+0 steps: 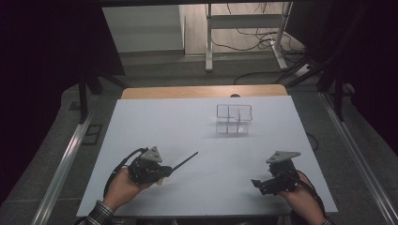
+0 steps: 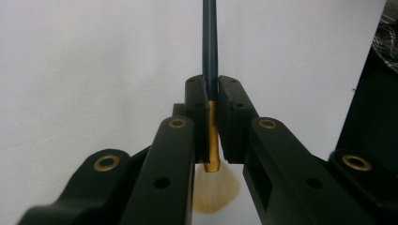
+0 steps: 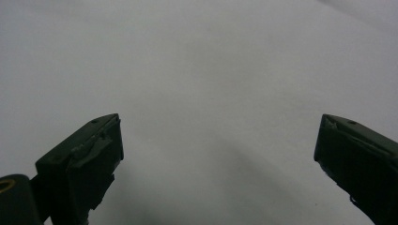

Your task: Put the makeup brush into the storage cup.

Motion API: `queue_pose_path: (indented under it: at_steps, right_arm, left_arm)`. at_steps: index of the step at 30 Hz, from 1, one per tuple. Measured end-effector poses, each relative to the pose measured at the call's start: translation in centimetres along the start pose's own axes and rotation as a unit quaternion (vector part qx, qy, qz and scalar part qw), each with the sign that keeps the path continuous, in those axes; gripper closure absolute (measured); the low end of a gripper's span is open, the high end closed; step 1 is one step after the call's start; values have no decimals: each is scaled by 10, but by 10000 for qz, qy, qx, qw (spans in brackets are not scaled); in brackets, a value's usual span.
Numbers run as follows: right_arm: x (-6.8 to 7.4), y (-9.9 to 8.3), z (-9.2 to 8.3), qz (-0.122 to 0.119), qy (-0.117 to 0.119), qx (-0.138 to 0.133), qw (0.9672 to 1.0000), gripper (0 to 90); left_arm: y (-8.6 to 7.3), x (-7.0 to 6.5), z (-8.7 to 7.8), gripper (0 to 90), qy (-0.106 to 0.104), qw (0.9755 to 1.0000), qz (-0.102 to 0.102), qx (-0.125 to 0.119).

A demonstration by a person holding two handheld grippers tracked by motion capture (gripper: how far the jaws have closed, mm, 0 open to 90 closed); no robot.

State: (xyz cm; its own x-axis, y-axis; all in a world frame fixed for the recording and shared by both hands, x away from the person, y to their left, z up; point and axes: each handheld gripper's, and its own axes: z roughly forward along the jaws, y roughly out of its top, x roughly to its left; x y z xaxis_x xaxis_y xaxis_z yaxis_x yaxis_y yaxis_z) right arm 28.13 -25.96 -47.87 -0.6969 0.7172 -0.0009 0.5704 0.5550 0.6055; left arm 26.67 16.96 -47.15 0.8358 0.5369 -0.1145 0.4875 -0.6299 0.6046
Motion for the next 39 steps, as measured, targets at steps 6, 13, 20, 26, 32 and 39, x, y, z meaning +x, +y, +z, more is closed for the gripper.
queue_pose_path:
  at_steps: [6,13,20,26,32,39]
  right_arm:
    - [0,0,0,20,-21,-38,10000,0]
    - [0,0,-1,-15,-18,-128,9999,0]
    - [3,2,-6,-113,99,-488,9987,0]
    - [4,4,-8,-156,103,-672,9976,0]
    - [8,9,-6,-245,152,-767,9966,0]
    - [14,17,-3,-491,110,-773,9957,0]
  left_arm:
    - [0,-7,1,837,-38,10000,24,-3]
    - [-1,-17,1,836,-29,9999,112,1]
    - [-4,-19,2,835,9,9999,115,28]
    - [-3,-19,4,835,7,9999,129,64]
    - [-1,-20,7,835,-20,9998,164,65]
    - [2,-20,9,835,-29,9997,243,99]
